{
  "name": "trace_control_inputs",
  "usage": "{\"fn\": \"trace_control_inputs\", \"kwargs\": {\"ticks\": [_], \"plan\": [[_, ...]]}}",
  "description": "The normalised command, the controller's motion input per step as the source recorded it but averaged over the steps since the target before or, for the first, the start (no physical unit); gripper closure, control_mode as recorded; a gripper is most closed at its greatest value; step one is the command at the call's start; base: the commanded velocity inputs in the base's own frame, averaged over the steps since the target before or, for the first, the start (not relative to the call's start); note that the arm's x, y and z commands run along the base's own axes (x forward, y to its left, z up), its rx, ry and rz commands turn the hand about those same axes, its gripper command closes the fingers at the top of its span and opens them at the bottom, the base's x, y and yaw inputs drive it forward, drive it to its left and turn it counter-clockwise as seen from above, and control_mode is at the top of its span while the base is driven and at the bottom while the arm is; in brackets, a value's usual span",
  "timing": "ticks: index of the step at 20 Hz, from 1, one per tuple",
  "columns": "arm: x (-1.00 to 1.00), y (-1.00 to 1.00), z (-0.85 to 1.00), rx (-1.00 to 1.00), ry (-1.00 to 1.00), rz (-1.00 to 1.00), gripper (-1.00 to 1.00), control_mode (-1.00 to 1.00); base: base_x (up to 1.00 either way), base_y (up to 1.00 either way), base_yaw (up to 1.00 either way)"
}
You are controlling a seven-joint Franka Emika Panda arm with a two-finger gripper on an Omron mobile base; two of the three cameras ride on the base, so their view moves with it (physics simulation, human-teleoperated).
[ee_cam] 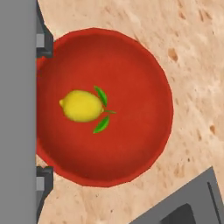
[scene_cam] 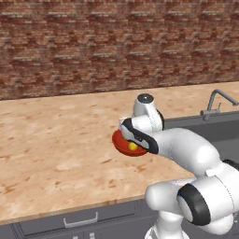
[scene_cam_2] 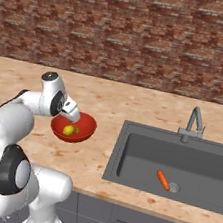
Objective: Pick the lemons from the cabinet and place them in one bowl. Pick the carrot from the sink and place it in the other bowl.
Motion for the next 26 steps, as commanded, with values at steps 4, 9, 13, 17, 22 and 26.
{"fn": "trace_control_inputs", "kwargs": {"ticks": [4,9,13,17,22,26], "plan": [[-0.95,0.00,0.62,0.00,-0.11,0.11,-1.00,-1.00,0.00,0.00,0.00],[-0.61,0.00,0.84,0.04,0.12,0.33,-1.00,-1.00,0.00,0.00,0.00],[-0.60,-0.09,0.65,-0.01,0.06,0.43,-1.00,-1.00,0.00,0.00,0.00],[-0.88,-0.05,0.69,-0.02,0.00,0.09,-1.00,-1.00,0.00,0.00,0.00],[-0.88,-0.25,0.40,0.00,0.03,-0.17,-1.00,-1.00,0.00,0.00,0.00],[-0.80,-0.23,0.07,0.00,0.02,-0.35,-1.00,-1.00,0.00,0.00,0.00]]}}
